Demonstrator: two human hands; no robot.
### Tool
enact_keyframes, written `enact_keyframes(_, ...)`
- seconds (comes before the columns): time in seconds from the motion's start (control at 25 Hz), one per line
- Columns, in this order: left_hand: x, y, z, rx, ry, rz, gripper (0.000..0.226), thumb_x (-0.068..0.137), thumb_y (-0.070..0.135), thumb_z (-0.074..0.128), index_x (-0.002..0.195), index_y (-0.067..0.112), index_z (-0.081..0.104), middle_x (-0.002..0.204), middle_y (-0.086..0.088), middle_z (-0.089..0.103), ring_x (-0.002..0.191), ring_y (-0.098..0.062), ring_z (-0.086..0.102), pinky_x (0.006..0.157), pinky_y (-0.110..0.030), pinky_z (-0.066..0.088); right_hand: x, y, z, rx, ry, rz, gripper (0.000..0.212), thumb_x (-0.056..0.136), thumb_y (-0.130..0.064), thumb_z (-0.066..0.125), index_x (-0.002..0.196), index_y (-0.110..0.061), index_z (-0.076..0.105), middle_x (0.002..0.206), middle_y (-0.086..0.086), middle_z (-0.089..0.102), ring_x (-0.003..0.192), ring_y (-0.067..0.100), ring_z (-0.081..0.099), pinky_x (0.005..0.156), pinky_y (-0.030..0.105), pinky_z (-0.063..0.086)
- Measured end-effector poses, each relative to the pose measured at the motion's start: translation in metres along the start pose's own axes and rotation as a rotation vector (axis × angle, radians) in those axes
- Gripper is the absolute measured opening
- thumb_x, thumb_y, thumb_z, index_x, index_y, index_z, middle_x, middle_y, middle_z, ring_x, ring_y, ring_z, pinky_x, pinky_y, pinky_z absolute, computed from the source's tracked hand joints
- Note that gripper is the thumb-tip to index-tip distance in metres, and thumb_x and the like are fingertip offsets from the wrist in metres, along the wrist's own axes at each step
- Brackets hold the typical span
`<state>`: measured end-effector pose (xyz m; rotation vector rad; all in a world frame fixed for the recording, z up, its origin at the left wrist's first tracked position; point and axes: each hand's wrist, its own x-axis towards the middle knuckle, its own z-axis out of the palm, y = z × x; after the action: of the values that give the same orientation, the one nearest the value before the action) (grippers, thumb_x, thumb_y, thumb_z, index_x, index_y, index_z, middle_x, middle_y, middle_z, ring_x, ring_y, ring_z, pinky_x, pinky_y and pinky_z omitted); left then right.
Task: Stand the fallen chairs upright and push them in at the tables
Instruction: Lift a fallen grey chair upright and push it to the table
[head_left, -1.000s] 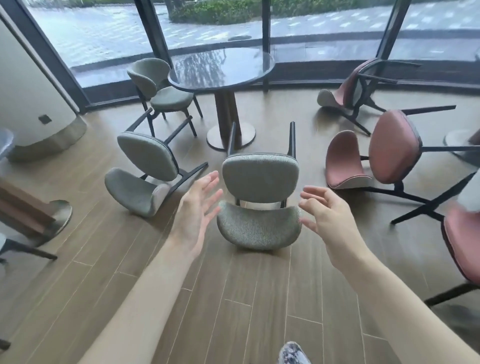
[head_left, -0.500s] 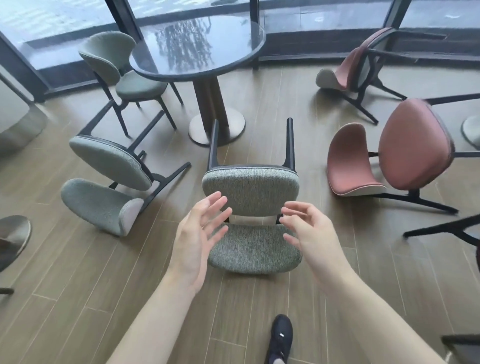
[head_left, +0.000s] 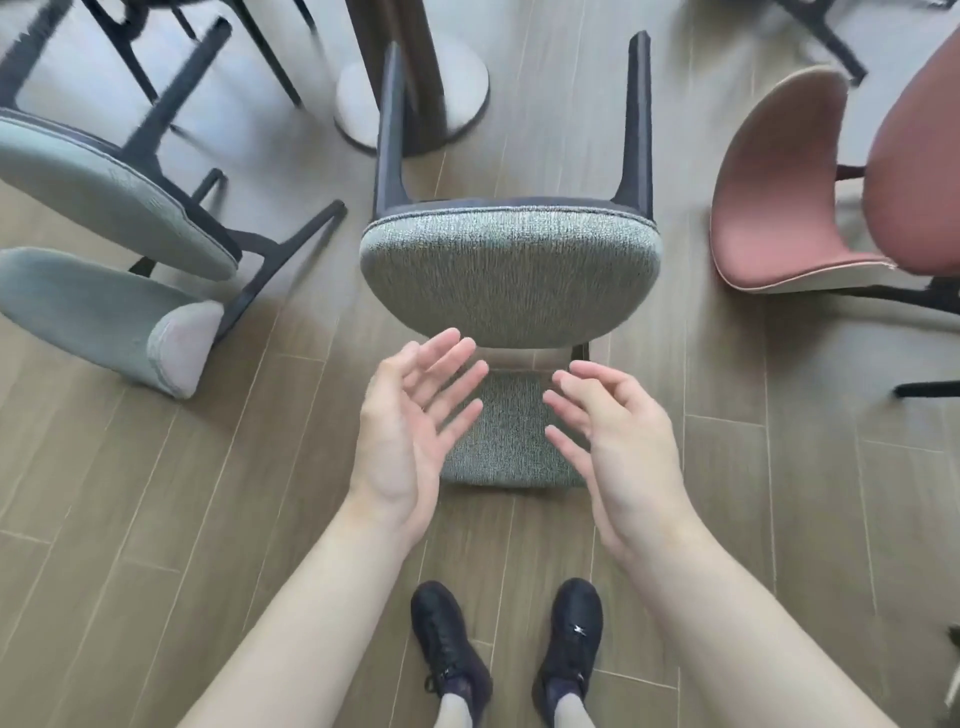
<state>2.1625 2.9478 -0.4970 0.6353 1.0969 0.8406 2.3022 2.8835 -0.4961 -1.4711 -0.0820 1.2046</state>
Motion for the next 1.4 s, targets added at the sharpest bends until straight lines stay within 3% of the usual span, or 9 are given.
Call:
enact_keyframes(0.16, 0.067, -0.100, -0.043, -0.083, 0.003, -0.101, 0.043, 0.100, 0.043, 0.041, 0.124, 0.015, 0.064, 0.125, -0.005, 0.071, 0.116, -0.022, 0.068, 0.099, -0.041, 0.049, 0.062, 0.110, -0.002, 0.093, 0.060, 0.089, 0.017, 0.093, -0.017, 0.065, 0.110, -0.017, 0.066, 0.111, 0.001, 0.073, 0.101, 0.010, 0.071, 0.093, 0.036, 0.055)
enact_keyframes(0.52, 0.168, -0.321, -0.149, -0.298, 0.327, -0.287, 0.058, 0.092, 0.060, 0.054, 0.126, 0.014, 0.063, 0.123, -0.003, 0.072, 0.109, -0.020, 0.072, 0.096, -0.041, 0.053, 0.196, 0.339, -0.047, 0.251, 0.244, 0.317, 0.028, 0.091, -0.031, 0.069, 0.115, -0.017, 0.061, 0.117, 0.005, 0.070, 0.107, 0.015, 0.068, 0.097, 0.039, 0.052)
enact_keyframes(0.76, 0.245, -0.434, -0.199, -0.393, 0.456, -0.322, 0.068, 0.085, 0.063, 0.064, 0.130, 0.013, 0.049, 0.111, -0.001, 0.077, 0.107, -0.017, 0.071, 0.090, -0.036, 0.055, 0.297, 0.455, -0.080, 0.275, 0.447, 0.402, 0.080, 0.079, -0.049, 0.077, 0.142, -0.016, 0.039, 0.132, 0.004, 0.055, 0.116, 0.018, 0.060, 0.104, 0.042, 0.048)
enact_keyframes(0.88, 0.276, -0.468, -0.223, -0.335, 0.521, -0.359, 0.070, 0.080, 0.057, 0.073, 0.133, 0.018, 0.049, 0.124, -0.006, 0.062, 0.104, -0.016, 0.066, 0.090, -0.033, 0.055, 0.339, 0.484, -0.102, 0.253, 0.543, 0.373, 0.104, 0.071, -0.059, 0.079, 0.151, -0.021, 0.024, 0.147, 0.000, 0.044, 0.130, 0.019, 0.050, 0.111, 0.044, 0.040)
enact_keyframes(0.96, 0.292, -0.483, -0.237, -0.299, 0.576, -0.378, 0.081, 0.073, 0.056, 0.079, 0.139, 0.022, 0.046, 0.129, -0.004, 0.053, 0.107, -0.017, 0.061, 0.093, -0.033, 0.053, 0.357, 0.498, -0.114, 0.260, 0.527, 0.326, 0.106, 0.067, -0.063, 0.078, 0.149, -0.022, 0.026, 0.150, -0.002, 0.042, 0.133, 0.018, 0.046, 0.113, 0.045, 0.038)
enact_keyframes(1.08, 0.315, -0.501, -0.257, -0.236, 0.545, -0.346, 0.103, 0.066, 0.063, 0.077, 0.153, 0.029, 0.032, 0.159, 0.005, 0.033, 0.145, -0.018, 0.033, 0.119, -0.035, 0.027, 0.377, 0.515, -0.125, 0.360, 0.431, 0.268, 0.098, 0.060, -0.064, 0.077, 0.142, -0.026, 0.039, 0.146, -0.007, 0.049, 0.133, 0.017, 0.047, 0.112, 0.044, 0.037)
enact_keyframes(1.16, 0.323, -0.507, -0.267, -0.254, 0.491, -0.322, 0.102, 0.068, 0.065, 0.075, 0.154, 0.031, 0.033, 0.164, 0.007, 0.025, 0.152, -0.016, 0.020, 0.124, -0.036, 0.014, 0.385, 0.520, -0.127, 0.404, 0.381, 0.263, 0.095, 0.061, -0.061, 0.076, 0.143, -0.028, 0.041, 0.146, -0.007, 0.050, 0.135, 0.017, 0.045, 0.114, 0.045, 0.033)
enact_keyframes(1.4, 0.321, -0.504, -0.275, -0.275, 0.436, -0.280, 0.101, 0.058, 0.060, 0.082, 0.147, 0.030, 0.044, 0.161, 0.003, 0.032, 0.149, -0.018, 0.028, 0.123, -0.039, 0.022, 0.386, 0.515, -0.125, 0.445, 0.368, 0.252, 0.089, 0.070, -0.047, 0.080, 0.143, -0.019, 0.039, 0.147, -0.002, 0.049, 0.135, 0.019, 0.044, 0.116, 0.048, 0.032)
